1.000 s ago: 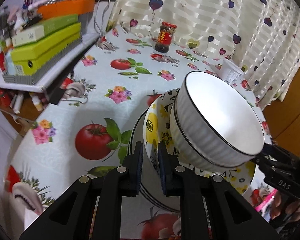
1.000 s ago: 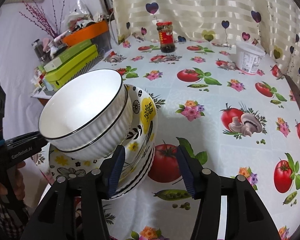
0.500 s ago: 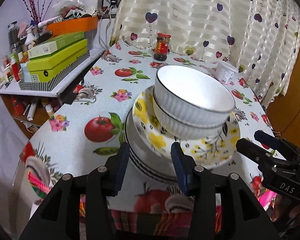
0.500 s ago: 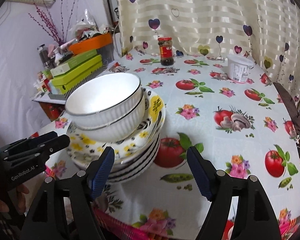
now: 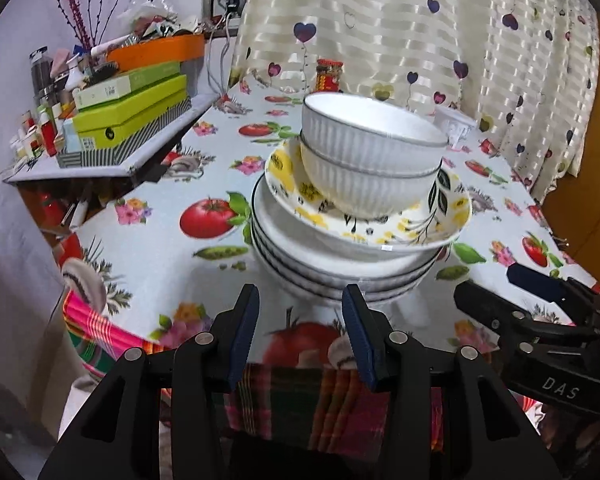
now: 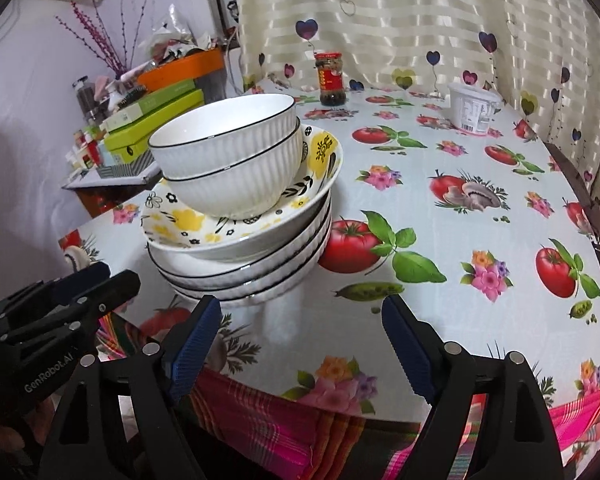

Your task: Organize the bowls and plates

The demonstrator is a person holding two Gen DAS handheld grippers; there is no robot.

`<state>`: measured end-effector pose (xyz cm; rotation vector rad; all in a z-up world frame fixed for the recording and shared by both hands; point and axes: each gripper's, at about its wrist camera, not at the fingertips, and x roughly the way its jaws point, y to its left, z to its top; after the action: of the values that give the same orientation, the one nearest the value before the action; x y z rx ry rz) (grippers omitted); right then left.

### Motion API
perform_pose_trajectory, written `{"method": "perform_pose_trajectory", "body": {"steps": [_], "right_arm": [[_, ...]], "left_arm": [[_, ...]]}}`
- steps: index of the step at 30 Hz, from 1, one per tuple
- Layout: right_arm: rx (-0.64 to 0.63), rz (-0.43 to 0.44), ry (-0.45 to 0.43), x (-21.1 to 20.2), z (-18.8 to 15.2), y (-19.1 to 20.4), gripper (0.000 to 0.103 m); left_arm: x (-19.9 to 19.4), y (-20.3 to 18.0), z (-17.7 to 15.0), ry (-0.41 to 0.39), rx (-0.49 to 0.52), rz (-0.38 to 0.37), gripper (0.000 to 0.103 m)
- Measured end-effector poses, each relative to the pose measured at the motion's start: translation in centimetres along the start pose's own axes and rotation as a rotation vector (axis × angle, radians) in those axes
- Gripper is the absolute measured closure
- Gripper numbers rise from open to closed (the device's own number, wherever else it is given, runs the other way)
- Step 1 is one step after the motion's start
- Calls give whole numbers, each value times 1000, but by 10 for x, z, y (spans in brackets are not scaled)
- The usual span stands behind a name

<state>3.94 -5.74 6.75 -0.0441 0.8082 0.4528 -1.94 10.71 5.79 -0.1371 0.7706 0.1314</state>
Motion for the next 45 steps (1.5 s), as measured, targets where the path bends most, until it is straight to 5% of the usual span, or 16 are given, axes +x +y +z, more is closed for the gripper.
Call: {"method": "perform_pose_trajectory", "body": {"steps": [16,45], "right_arm": [[-13,-28,-14,-6,-18,5,19],[4,-34,-10,-6,-22,2,19]], "left_arm": [[-2,-21,-24,-7,76,109,59],[0,-23,-30,3,65,74,59]]}}
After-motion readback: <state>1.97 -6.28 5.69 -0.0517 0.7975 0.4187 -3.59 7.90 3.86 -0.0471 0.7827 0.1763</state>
